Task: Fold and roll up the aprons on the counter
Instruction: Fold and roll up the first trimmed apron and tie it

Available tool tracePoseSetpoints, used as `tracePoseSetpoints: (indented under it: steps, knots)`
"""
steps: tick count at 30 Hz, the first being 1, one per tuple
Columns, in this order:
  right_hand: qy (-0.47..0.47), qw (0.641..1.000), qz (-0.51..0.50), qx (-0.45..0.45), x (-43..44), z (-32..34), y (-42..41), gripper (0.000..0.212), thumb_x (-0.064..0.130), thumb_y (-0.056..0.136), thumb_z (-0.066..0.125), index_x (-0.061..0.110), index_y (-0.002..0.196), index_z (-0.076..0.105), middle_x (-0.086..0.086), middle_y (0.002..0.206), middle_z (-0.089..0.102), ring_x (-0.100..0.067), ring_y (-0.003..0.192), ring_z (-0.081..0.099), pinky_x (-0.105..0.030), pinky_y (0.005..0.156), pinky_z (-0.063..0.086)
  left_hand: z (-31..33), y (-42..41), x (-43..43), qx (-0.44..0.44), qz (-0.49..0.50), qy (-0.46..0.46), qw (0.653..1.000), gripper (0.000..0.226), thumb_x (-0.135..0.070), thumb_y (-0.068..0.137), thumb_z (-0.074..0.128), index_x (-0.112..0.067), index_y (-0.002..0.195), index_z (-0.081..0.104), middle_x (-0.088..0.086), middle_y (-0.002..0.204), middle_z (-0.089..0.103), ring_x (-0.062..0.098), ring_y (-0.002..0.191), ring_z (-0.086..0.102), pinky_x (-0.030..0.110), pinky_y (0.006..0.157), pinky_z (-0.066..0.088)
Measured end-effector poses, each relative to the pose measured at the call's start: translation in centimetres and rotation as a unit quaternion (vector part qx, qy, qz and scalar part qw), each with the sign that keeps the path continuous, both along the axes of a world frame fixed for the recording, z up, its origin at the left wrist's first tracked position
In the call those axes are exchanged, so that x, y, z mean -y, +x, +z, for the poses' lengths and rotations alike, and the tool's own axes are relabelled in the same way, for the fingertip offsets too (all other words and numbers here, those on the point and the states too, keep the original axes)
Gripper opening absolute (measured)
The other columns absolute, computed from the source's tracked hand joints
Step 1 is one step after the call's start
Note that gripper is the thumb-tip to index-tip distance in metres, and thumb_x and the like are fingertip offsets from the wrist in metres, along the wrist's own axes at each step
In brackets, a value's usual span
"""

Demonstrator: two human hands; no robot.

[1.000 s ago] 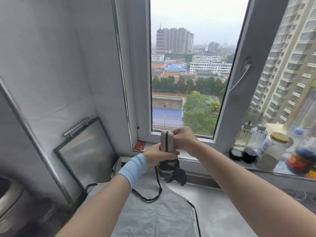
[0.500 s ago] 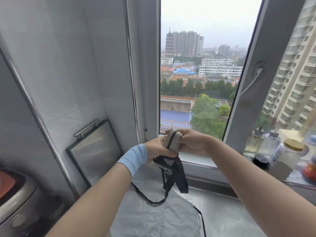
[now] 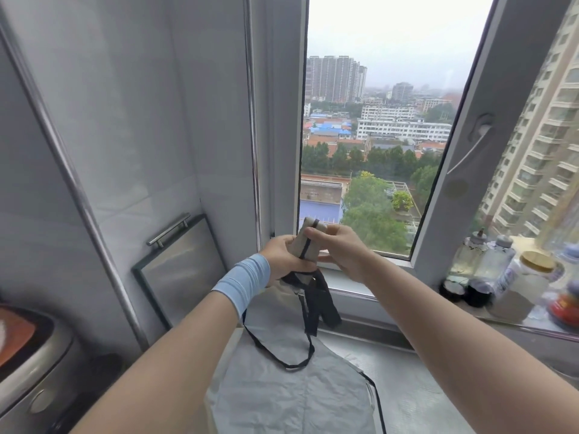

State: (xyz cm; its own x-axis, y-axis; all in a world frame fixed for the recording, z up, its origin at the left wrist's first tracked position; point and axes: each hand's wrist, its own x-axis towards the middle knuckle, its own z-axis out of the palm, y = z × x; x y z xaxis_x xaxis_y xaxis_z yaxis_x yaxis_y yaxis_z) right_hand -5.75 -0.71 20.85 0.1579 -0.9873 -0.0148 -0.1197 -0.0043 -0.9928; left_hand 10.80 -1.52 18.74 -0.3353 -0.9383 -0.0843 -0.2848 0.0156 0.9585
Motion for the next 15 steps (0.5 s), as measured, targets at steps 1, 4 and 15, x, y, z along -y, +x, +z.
tracePoseSetpoints:
  steps: [1,4,15]
  knots:
    - [0.013,0.999,0.030,0.017,-0.2,-0.2,0.3,0.041,0.028,0.083,0.079,0.012,0.118,0.065,-0.009,0.112,0.072,-0.025,0.106,0.069,-0.049,0.095,0.054,0.0,0.4,0.2,-0.008,0.015,-0.003,1.000,0.044,-0.021,0.063,0.086,-0.017,0.103,0.066,0.011,0.097,0.072,0.029,0.088,0.072,0.045,0.079,0.059]
    - [0.041,0.995,0.076,-0.039,-0.6,-1.4,0.4,0.047,0.012,0.077,0.082,0.013,0.120,0.064,-0.008,0.106,0.074,-0.020,0.095,0.072,-0.041,0.092,0.056,-0.1,1.8,1.0,-0.057,0.065,0.025,0.996,0.043,-0.025,0.065,0.089,-0.017,0.100,0.067,0.010,0.098,0.073,0.028,0.093,0.071,0.046,0.090,0.055]
    - [0.042,0.998,-0.039,0.010,-1.9,-0.2,-1.8,0.018,0.019,0.097,0.062,0.006,0.102,0.072,-0.007,0.085,0.076,-0.020,0.072,0.070,-0.038,0.074,0.058,1.6,3.8,0.9,-0.169,0.024,0.120,0.978,0.035,-0.012,0.083,0.072,-0.005,0.114,0.057,0.014,0.094,0.070,0.027,0.084,0.070,0.034,0.071,0.059]
